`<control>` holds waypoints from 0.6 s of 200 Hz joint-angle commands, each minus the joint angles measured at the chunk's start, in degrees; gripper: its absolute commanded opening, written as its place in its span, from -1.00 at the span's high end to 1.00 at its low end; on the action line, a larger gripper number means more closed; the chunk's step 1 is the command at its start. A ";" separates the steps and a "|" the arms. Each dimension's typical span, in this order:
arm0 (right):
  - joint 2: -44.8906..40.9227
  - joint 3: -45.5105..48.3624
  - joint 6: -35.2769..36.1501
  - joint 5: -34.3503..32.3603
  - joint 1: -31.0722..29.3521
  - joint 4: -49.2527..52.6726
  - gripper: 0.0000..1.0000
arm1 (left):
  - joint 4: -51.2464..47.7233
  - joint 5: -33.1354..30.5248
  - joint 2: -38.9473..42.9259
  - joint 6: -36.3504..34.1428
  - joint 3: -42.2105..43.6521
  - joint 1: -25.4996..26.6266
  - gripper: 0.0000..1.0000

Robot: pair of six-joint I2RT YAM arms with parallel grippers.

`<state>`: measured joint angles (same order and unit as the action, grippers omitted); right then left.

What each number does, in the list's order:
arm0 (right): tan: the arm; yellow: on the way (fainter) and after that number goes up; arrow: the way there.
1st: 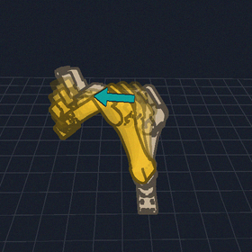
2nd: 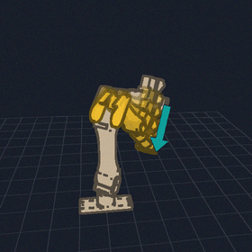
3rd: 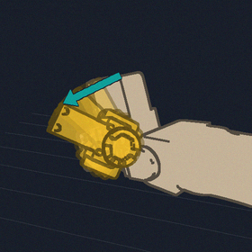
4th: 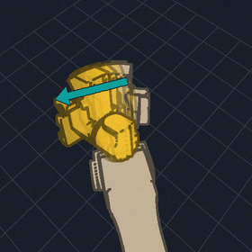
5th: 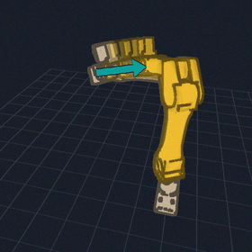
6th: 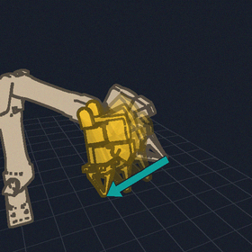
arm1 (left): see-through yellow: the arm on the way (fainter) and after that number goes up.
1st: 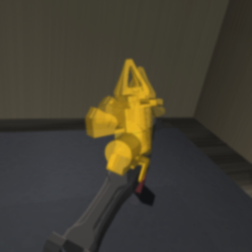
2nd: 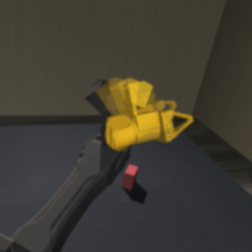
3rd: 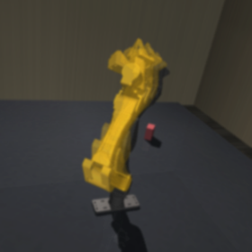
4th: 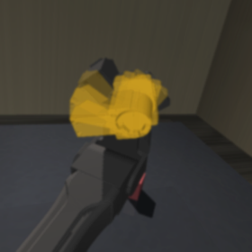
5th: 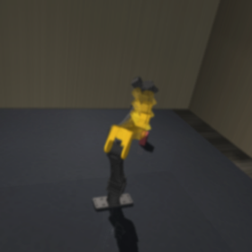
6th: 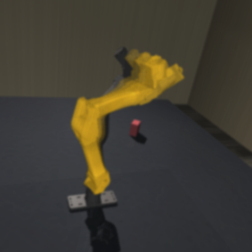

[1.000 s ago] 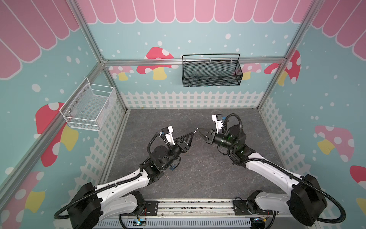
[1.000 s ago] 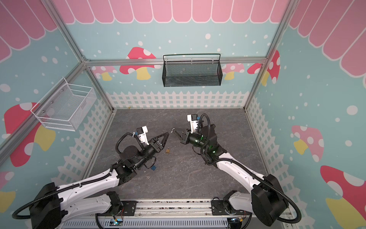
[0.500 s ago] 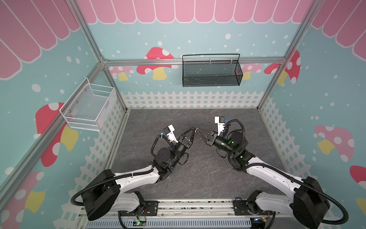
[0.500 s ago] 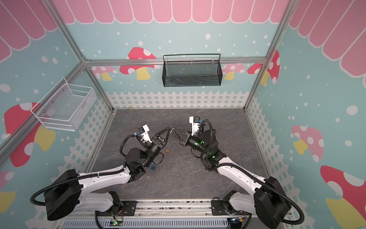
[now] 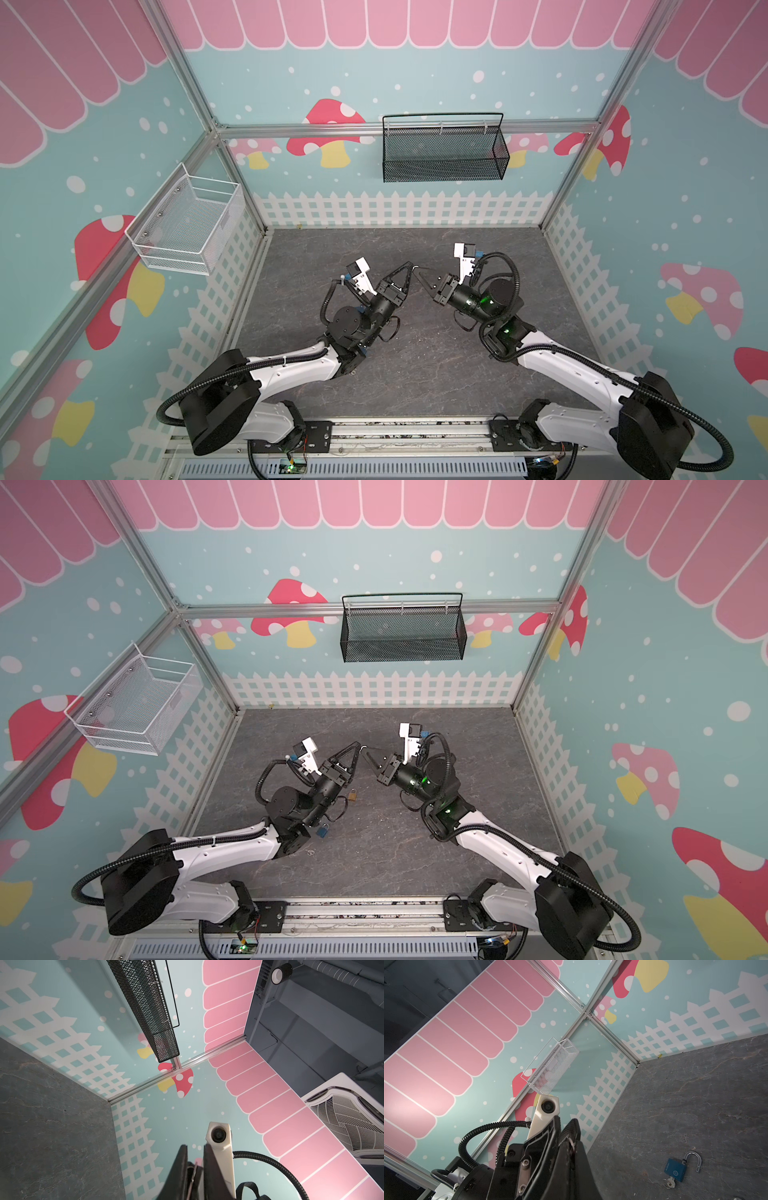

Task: Unlock with the key
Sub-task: 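Swing both grippers up and toward each other with the key in the right gripper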

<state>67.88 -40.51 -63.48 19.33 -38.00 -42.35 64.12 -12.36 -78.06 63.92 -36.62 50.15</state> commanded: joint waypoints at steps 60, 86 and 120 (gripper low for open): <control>-2.09 2.10 -0.59 -4.11 -0.70 -2.04 1.00 | 2.22 1.28 -1.04 1.64 -1.81 0.56 0.93; -2.05 2.10 0.12 -4.60 -0.87 -2.06 1.00 | 2.98 1.47 -1.33 2.08 -1.79 0.56 1.00; -2.22 2.18 1.94 -5.51 -1.21 -2.04 1.00 | 3.31 1.52 -1.13 1.48 -1.83 0.56 1.00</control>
<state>66.43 -38.96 -62.89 15.84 -38.76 -43.66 64.82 -12.01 -78.87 64.34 -36.80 50.35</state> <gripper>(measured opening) 0.051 0.047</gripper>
